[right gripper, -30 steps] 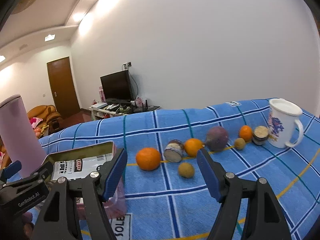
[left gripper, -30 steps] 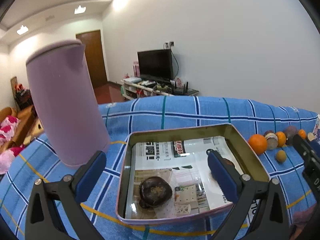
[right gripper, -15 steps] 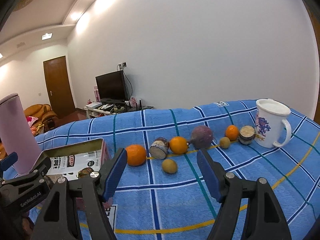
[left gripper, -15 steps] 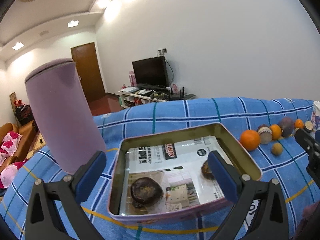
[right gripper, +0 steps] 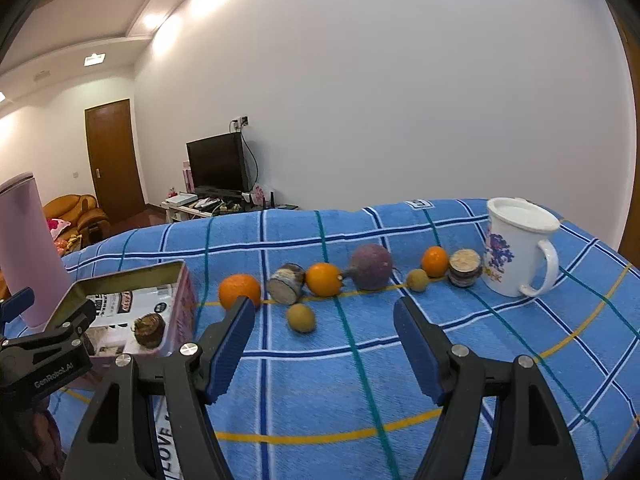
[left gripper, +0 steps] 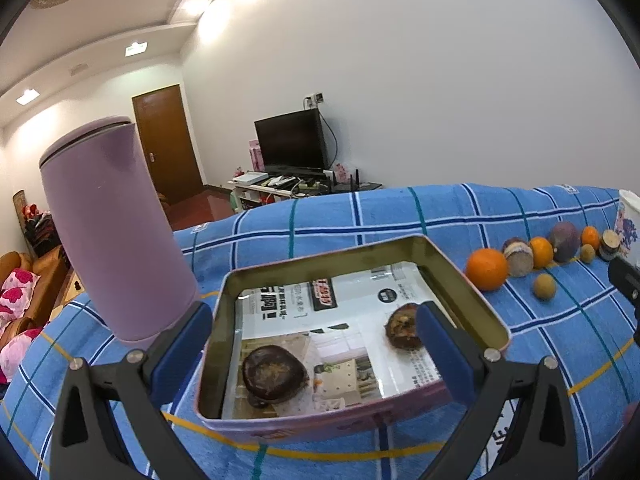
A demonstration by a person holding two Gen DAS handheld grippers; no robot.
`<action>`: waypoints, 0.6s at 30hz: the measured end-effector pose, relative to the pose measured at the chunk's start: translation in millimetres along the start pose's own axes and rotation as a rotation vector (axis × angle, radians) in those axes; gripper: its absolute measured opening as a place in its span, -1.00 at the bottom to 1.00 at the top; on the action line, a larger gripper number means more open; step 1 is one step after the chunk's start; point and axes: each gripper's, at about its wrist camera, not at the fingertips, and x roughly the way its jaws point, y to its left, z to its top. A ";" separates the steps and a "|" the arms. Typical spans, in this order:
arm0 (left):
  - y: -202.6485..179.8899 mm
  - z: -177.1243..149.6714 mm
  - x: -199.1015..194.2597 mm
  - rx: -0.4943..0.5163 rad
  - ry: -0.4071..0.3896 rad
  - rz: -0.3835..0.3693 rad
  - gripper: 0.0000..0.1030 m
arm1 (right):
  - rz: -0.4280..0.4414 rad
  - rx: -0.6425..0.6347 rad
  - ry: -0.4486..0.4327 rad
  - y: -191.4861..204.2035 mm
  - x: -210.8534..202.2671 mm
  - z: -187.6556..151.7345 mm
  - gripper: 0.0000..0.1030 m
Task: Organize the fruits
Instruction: 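Withdraw both open grippers from the tin toward the fruit row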
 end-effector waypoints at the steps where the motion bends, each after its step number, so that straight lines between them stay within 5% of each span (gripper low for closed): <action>1: -1.4 -0.3 -0.4 0.001 0.003 -0.006 1.00 | -0.004 0.004 0.002 -3.0 -0.2 -0.2 0.42; 18: -28.1 -5.8 -7.0 0.016 0.041 -0.038 1.00 | -0.048 0.053 0.056 -66.9 -5.5 -3.2 0.42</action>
